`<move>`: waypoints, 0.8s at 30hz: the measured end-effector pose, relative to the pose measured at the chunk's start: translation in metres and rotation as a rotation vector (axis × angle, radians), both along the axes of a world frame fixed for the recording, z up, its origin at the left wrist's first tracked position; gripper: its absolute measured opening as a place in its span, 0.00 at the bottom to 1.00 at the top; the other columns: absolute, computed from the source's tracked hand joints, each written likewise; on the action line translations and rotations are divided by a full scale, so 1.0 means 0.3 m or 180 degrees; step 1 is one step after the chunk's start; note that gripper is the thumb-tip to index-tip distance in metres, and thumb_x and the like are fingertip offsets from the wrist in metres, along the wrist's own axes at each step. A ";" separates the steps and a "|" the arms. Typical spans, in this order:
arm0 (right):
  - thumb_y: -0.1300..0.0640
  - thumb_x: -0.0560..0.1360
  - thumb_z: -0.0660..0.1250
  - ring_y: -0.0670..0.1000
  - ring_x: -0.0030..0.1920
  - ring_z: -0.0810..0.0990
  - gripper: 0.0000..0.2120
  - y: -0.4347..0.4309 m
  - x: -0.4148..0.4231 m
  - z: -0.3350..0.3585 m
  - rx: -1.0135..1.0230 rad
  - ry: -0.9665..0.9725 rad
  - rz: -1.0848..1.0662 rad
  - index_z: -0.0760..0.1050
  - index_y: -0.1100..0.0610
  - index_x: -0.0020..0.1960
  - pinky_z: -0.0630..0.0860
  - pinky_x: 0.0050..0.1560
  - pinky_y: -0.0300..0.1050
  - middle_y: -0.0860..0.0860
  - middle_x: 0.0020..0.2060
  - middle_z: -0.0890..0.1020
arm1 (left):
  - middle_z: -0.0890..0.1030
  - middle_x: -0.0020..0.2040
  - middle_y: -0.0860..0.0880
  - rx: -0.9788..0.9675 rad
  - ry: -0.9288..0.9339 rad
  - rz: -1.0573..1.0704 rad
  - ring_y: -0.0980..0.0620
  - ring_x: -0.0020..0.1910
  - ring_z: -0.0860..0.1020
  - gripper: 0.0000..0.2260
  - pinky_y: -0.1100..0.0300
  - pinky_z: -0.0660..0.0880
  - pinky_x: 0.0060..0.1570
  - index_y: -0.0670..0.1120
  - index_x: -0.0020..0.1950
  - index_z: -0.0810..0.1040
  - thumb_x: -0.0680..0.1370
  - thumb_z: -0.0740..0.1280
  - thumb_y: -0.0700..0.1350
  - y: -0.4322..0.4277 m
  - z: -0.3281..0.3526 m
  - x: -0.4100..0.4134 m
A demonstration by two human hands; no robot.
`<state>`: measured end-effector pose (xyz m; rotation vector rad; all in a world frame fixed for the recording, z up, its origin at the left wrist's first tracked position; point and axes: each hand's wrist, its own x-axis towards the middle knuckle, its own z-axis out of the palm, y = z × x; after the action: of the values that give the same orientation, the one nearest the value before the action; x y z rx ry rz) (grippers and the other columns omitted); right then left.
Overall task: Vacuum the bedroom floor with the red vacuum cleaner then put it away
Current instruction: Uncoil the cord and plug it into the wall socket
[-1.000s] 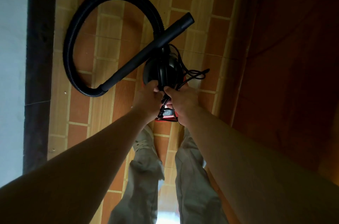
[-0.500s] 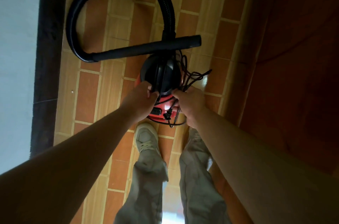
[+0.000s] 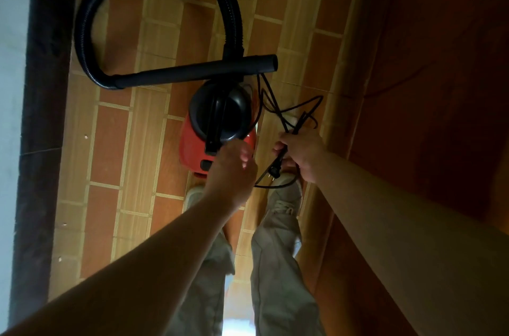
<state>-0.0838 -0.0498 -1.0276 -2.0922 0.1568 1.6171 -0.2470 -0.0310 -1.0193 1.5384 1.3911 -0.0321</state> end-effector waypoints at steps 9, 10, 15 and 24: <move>0.62 0.84 0.63 0.66 0.53 0.86 0.06 -0.034 0.064 0.027 0.0162 0.0445 -0.0229 0.76 0.62 0.51 0.83 0.57 0.65 0.63 0.48 0.86 | 0.80 0.53 0.52 -0.0899 -0.0080 -0.0357 0.55 0.51 0.79 0.18 0.64 0.75 0.47 0.49 0.68 0.71 0.80 0.71 0.46 -0.049 -0.049 0.115; 0.62 0.84 0.63 0.66 0.54 0.86 0.06 -0.038 0.071 0.026 0.0164 0.0449 -0.0246 0.77 0.62 0.52 0.82 0.58 0.64 0.64 0.52 0.86 | 0.80 0.53 0.51 -0.0784 -0.0029 -0.0393 0.55 0.50 0.80 0.17 0.61 0.77 0.47 0.50 0.66 0.71 0.79 0.71 0.47 -0.052 -0.052 0.115; 0.63 0.84 0.62 0.65 0.53 0.86 0.08 -0.053 0.087 0.023 0.0122 0.0232 0.0019 0.77 0.66 0.57 0.85 0.47 0.56 0.66 0.54 0.85 | 0.79 0.51 0.53 -0.0619 -0.0023 -0.0596 0.53 0.51 0.80 0.15 0.59 0.77 0.48 0.50 0.65 0.72 0.80 0.70 0.46 -0.070 -0.049 0.132; 0.66 0.83 0.59 0.57 0.49 0.84 0.13 -0.018 0.144 0.018 -0.0041 -0.0135 0.0302 0.70 0.64 0.68 0.79 0.63 0.51 0.54 0.38 0.83 | 0.72 0.73 0.47 -0.0881 0.0168 -0.0568 0.48 0.71 0.72 0.22 0.61 0.70 0.59 0.49 0.77 0.66 0.82 0.62 0.39 -0.084 -0.116 0.163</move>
<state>-0.0406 -0.0551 -1.0222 -2.1717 0.0546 1.6282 -0.1981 -0.0563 -1.0543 1.4310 1.2288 -0.3623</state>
